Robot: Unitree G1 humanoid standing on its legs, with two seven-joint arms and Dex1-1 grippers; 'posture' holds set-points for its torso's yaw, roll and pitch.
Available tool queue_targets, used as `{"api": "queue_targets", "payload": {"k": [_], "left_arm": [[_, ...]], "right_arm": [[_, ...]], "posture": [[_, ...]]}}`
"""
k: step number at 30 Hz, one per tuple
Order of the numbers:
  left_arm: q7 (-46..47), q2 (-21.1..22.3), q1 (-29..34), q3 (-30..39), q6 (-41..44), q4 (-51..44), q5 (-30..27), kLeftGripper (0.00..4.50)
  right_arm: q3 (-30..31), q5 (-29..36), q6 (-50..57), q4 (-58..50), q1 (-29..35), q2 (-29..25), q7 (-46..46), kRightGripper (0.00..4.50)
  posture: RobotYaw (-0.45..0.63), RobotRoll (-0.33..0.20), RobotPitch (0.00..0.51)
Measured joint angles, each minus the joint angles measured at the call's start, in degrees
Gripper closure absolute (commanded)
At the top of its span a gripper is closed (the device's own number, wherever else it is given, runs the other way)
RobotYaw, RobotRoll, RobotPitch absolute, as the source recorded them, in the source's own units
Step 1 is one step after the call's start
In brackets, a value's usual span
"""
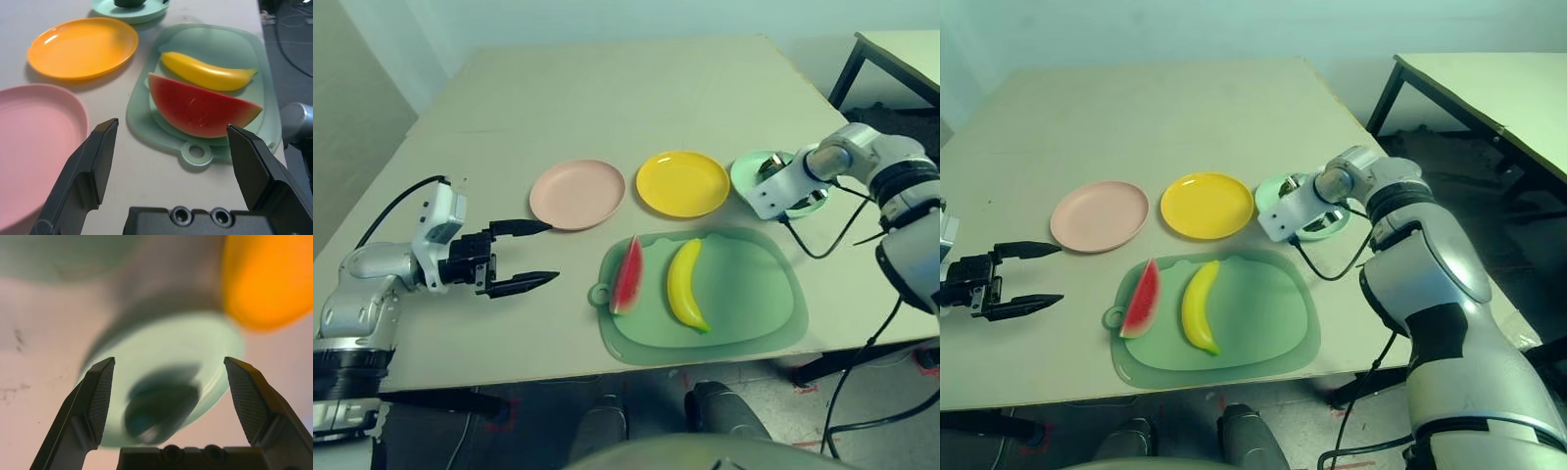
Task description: Place the fruits into color-matched plates.
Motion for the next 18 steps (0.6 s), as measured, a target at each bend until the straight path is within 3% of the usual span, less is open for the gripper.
{"api": "queue_targets", "payload": {"k": [3,6,9,13,18], "left_arm": [[-2.01,-0.20,-0.68,-0.47,-0.60,0.24,-0.13,0.00],[-4.31,-0.22,-1.16,-0.73,-1.20,0.96,-0.30,0.00],[-6.51,-0.21,-0.90,-0.72,-1.87,1.40,-0.59,0.00],[-7.20,-0.12,-0.39,-0.73,-2.07,1.37,-1.16,0.00],[-7.42,-0.05,0.77,-0.71,-2.06,1.12,-2.25,0.00]], "right_arm": [[-2.04,10.72,-3.39,-9.68,1.40,1.17,10.99,0.03],[-2.16,24.77,1.59,-29.05,8.15,0.50,22.12,0.03],[-1.57,31.77,10.13,-44.88,13.47,-0.07,28.03,0.03],[-1.54,33.98,18.17,-55.40,16.49,-0.16,30.68,0.03],[-1.47,33.70,23.91,-61.32,19.08,1.07,31.56,0.03]], "posture": [[-0.14,0.000,0.044],[-0.14,0.000,0.048],[-0.13,0.000,0.051],[-0.12,0.000,0.053],[-0.11,0.000,0.059]]}}
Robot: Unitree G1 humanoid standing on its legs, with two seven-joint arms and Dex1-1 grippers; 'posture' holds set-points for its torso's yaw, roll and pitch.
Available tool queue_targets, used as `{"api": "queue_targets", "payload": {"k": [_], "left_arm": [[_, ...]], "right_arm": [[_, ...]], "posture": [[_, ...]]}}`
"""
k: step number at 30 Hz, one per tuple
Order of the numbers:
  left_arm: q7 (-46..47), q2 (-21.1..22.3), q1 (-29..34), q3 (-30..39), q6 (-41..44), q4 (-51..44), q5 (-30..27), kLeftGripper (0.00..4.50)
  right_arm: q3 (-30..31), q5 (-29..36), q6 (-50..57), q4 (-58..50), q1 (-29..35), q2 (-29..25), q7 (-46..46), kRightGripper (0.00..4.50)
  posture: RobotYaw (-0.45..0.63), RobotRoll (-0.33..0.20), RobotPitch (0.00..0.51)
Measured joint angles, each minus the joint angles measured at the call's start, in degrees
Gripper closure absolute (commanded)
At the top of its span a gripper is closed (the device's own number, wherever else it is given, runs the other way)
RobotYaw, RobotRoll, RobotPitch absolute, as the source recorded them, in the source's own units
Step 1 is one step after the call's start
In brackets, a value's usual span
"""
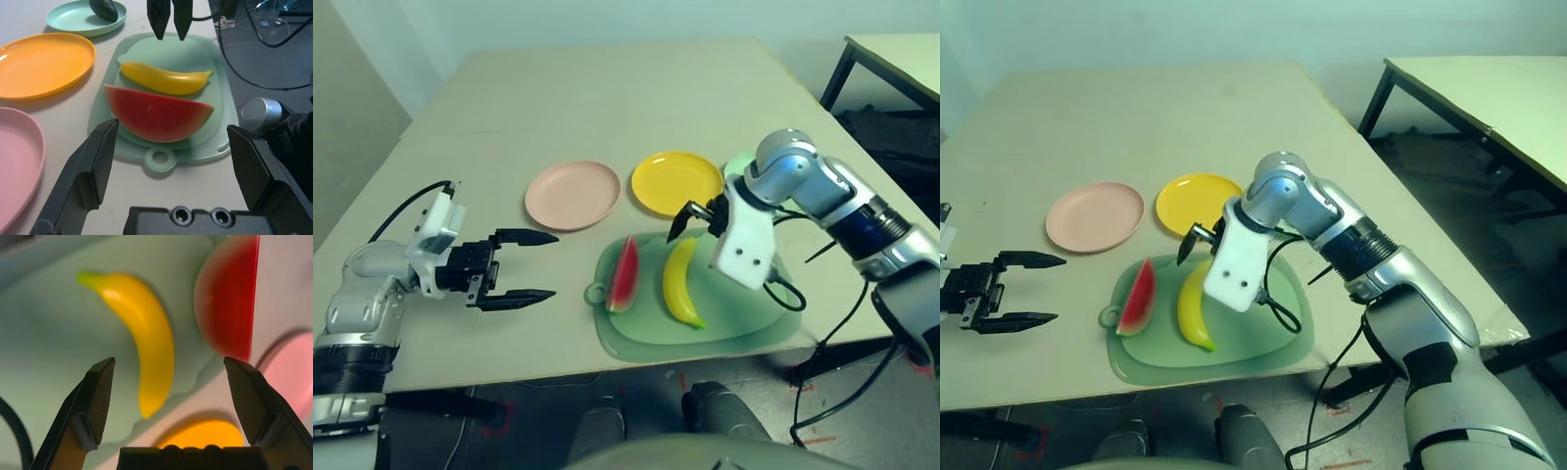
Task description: Place the fruits into color-matched plates.
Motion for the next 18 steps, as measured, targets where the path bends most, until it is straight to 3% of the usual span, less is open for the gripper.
{"api": "queue_targets", "payload": {"k": [9,18], "left_arm": [[0.40,-0.01,0.80,0.45,0.02,-0.60,-0.02,0.00],[1.28,-0.19,1.56,0.74,0.04,-1.51,-0.04,0.00]], "right_arm": [[0.65,-4.09,1.19,-0.60,1.68,1.52,-0.04,0.03],[2.39,-10.60,-1.72,8.17,1.09,3.26,-0.54,0.03]], "posture": [[-0.10,0.000,0.059],[-0.09,0.000,0.066]]}}
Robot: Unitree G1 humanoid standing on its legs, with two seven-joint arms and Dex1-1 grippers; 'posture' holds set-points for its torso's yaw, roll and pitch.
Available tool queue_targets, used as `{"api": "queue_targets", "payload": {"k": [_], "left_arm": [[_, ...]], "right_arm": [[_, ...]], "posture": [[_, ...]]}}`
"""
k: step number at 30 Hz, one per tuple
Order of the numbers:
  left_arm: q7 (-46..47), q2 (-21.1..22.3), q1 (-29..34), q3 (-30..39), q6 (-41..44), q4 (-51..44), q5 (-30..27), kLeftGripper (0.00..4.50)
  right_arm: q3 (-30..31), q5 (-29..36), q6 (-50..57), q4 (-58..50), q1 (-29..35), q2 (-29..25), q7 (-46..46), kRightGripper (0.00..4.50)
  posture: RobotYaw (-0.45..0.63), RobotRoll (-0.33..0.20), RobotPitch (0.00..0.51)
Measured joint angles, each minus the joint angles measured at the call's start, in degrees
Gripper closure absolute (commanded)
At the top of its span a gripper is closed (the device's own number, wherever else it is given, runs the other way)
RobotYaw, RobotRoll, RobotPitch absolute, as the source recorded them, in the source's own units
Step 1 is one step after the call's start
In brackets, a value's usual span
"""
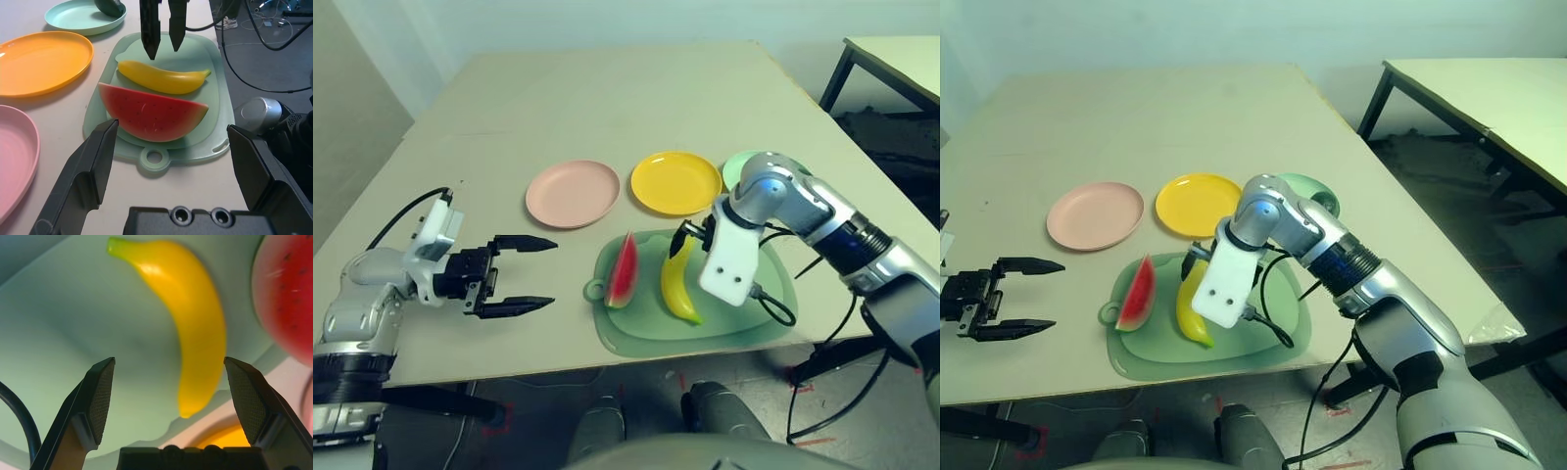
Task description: Place the fruits into color-matched plates.
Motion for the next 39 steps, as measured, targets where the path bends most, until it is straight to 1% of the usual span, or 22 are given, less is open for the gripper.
{"api": "queue_targets", "payload": {"k": [6,10,16,20,28,31,35,39], "left_arm": [[0.49,-0.06,1.05,0.04,0.01,-0.82,0.00,0.00],[0.77,-0.09,1.36,0.07,0.05,-1.29,0.00,0.00],[1.33,-0.33,1.62,0.08,0.08,-1.95,-0.05,0.00],[1.82,-0.55,1.63,0.11,0.08,-1.96,-0.08,0.00],[2.40,-0.81,1.62,0.47,0.06,-1.95,-0.17,0.00],[2.44,-0.93,1.62,0.47,0.04,-1.93,-0.17,0.00],[2.42,-1.01,1.59,0.49,-0.01,-1.76,-0.17,0.00],[2.32,-1.19,1.29,0.49,-0.19,-1.08,-0.09,0.00]], "right_arm": [[0.21,-1.31,-0.48,1.86,-0.06,3.20,-1.45,0.03],[0.36,-2.81,-1.09,4.45,-1.35,5.18,-2.76,0.03],[1.63,-5.94,-1.74,6.42,-1.56,5.72,-3.82,0.03],[2.52,-7.81,-1.38,6.60,-1.31,5.20,-3.91,0.03],[2.55,-8.10,-0.69,6.63,-0.65,3.06,-2.30,0.03],[2.54,-7.89,0.15,5.83,-0.18,1.44,-0.72,0.03],[3.19,-6.21,2.14,3.19,0.87,-2.05,1.09,0.03],[3.70,-5.26,3.68,1.41,1.35,-2.48,1.56,0.03]], "posture": [[-0.09,0.000,0.068],[-0.09,0.000,0.071],[-0.08,0.000,0.073],[-0.07,0.000,0.074],[-0.08,0.000,0.076],[-0.08,0.000,0.076],[-0.08,0.000,0.071],[-0.08,0.000,0.068]]}}
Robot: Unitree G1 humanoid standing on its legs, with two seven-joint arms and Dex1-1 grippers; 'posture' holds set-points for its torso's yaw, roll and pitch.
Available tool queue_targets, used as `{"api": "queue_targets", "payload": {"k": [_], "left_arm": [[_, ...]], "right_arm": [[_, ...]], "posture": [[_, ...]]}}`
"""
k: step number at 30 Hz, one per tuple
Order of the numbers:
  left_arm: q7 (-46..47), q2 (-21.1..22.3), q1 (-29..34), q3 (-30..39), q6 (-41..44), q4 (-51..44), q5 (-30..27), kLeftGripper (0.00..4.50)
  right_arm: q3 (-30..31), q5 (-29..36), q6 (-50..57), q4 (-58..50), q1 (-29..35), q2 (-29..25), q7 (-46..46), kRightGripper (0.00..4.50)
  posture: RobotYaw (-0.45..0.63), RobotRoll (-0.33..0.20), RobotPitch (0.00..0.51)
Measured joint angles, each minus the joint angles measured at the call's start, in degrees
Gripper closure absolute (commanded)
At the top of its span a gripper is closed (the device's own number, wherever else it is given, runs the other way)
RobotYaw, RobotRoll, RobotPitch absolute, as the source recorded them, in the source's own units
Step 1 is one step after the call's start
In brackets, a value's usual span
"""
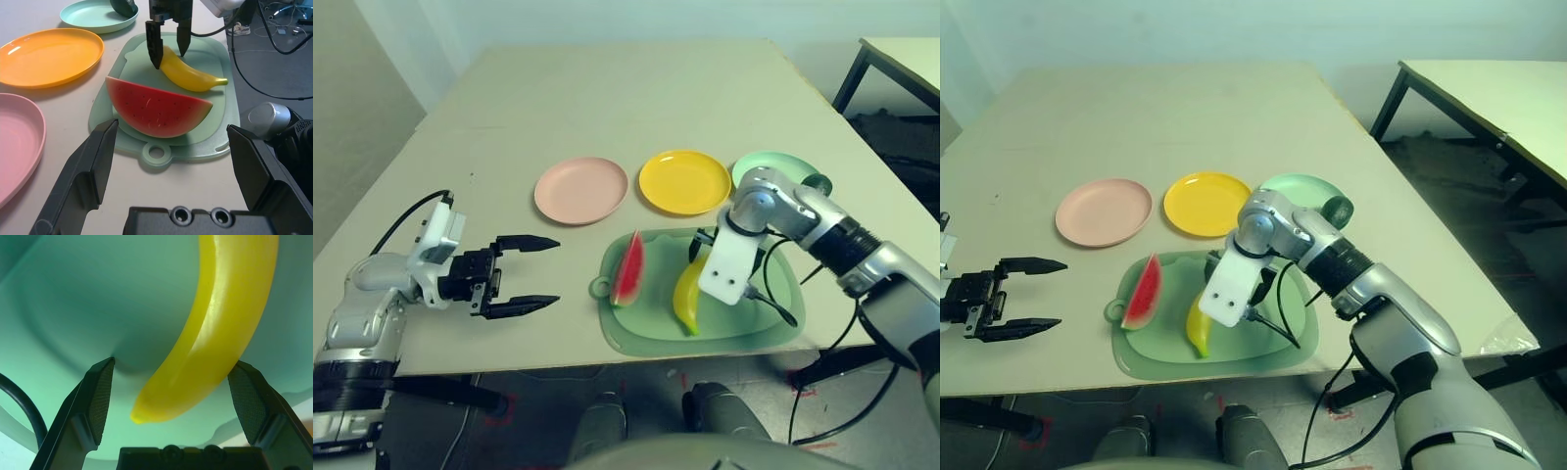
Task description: Place the fruits into color-matched plates.
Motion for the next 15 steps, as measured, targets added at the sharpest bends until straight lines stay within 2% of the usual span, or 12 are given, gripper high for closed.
{"api": "queue_targets", "payload": {"k": [6,11,13,15], "left_arm": [[-0.10,-0.05,-0.37,0.00,-0.72,1.22,0.23,0.00],[-0.40,-0.37,-0.30,0.00,-2.16,1.79,0.66,0.00],[-0.41,-0.54,-0.11,0.00,-2.69,2.19,0.81,0.00],[-0.42,-0.55,0.12,0.00,-2.99,2.28,0.88,0.00]], "right_arm": [[1.92,9.01,13.75,-8.04,2.39,0.62,0.06,0.03],[2.61,9.83,17.71,-10.48,2.39,0.72,0.06,0.03],[2.74,8.66,16.66,-9.85,2.39,0.70,0.06,0.23],[2.77,7.92,15.67,-8.75,2.40,0.56,0.06,0.70]], "posture": [[-0.08,0.000,0.061],[-0.08,0.000,0.059],[-0.08,0.000,0.059],[-0.07,0.000,0.059]]}}
